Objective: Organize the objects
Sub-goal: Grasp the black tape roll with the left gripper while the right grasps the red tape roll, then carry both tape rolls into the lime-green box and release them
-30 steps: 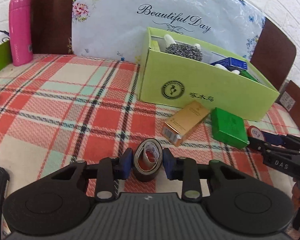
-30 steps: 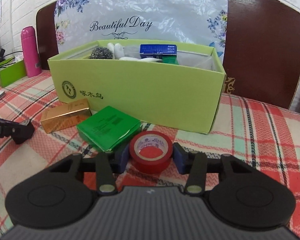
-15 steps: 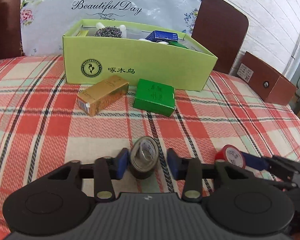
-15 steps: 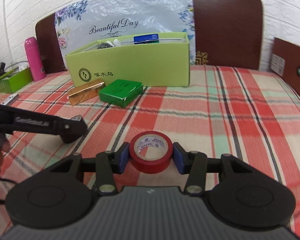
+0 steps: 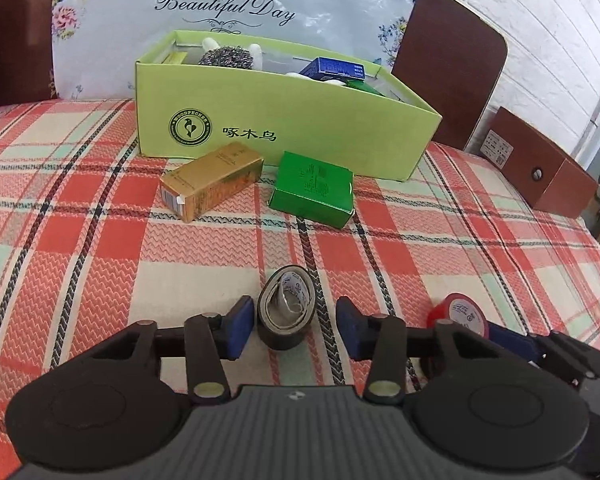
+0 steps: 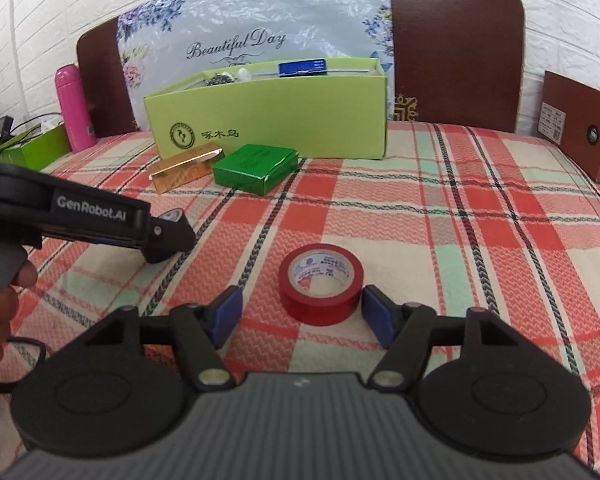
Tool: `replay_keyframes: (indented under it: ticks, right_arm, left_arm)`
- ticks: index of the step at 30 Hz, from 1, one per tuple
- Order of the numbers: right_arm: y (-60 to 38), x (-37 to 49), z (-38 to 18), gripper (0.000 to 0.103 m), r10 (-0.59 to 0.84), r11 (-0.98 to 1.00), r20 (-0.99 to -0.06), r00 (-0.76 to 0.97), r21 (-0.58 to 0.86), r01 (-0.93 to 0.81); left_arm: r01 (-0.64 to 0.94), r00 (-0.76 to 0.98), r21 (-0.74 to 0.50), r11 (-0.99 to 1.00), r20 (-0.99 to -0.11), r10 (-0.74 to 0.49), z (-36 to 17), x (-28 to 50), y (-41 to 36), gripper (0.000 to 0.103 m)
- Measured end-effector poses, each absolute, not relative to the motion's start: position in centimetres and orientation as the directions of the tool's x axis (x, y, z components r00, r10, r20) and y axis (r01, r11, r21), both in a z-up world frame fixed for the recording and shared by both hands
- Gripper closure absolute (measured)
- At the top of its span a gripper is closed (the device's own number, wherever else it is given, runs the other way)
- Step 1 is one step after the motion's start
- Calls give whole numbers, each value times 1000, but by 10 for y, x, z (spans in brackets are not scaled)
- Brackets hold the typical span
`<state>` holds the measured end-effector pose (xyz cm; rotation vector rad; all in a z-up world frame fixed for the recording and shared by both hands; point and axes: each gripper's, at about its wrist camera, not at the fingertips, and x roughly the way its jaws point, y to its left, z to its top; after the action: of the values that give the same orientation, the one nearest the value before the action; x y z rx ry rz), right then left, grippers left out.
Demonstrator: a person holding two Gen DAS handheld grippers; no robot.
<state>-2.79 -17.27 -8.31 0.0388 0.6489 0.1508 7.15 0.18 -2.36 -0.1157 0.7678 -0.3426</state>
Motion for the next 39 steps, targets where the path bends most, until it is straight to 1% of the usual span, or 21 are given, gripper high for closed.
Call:
replay_keyframes:
  ticks: [3, 5, 7, 8, 9, 10, 11, 14, 16, 18, 24, 26, 28, 32, 39]
  right_arm:
    - [-175, -26, -82, 48, 139, 990, -601, 787, 90, -105]
    - [-174, -24, -83, 50, 122, 993, -601, 790, 69, -101]
    - [-172, -23, -84, 51, 111, 994, -600, 792, 56, -98]
    - [-172, -22, -84, 54, 111, 994, -599, 793, 55, -98]
    - [-171, -21, -84, 57, 105, 994, -597, 795, 49, -94]
    - [-171, -21, -84, 57, 104, 994, -596, 796, 46, -96]
    - [-171, -21, -84, 57, 107, 994, -595, 796, 47, -98]
    - [-172, -22, -83, 57, 109, 994, -584, 805, 45, -102]
    - [-172, -24, -78, 57, 112, 993, -550, 827, 40, -108]
    - [-173, -25, -69, 57, 97, 994, -497, 862, 12, -105]
    - [-173, -8, -31, 57, 91, 993, -355, 930, -40, -113]
    - [-176, 2, -18, 57, 95, 993, -323, 942, -33, -112]
    - [-179, 14, -5, 57, 97, 994, -299, 949, -24, -109]
    - [-180, 38, 12, 57, 67, 994, -251, 966, -66, -86]
    - [-179, 98, 16, 57, 24, 993, -242, 970, -105, -51]
  left_arm:
    - [261, 675, -216, 941, -656, -338, -26, 72, 1, 61]
    - [259, 688, -195, 946, -650, -322, -27, 71, -1, 59]
    - [263, 698, -178, 948, -643, -314, -29, 68, -3, 59]
    - [266, 701, -170, 949, -641, -312, -29, 67, -4, 60]
    - [269, 703, -162, 949, -640, -309, -30, 67, -4, 62]
    - [268, 706, -152, 951, -641, -301, -30, 66, -4, 65]
    - [260, 709, -141, 955, -644, -287, -29, 66, -4, 71]
    - [247, 701, -181, 952, -646, -304, -26, 65, 3, 71]
    - [249, 708, -189, 950, -634, -312, -21, 62, 5, 71]
    - [253, 731, -179, 951, -608, -309, -10, 59, 7, 71]
    - [271, 804, -195, 943, -492, -333, 36, 68, 16, 71]
    - [273, 822, -190, 943, -463, -331, 50, 75, 18, 71]
    - [261, 841, -185, 947, -439, -317, 63, 85, 19, 71]
    - [246, 866, -183, 952, -399, -301, 83, 105, 25, 71]
    - [209, 874, -160, 965, -412, -258, 92, 158, 22, 71]
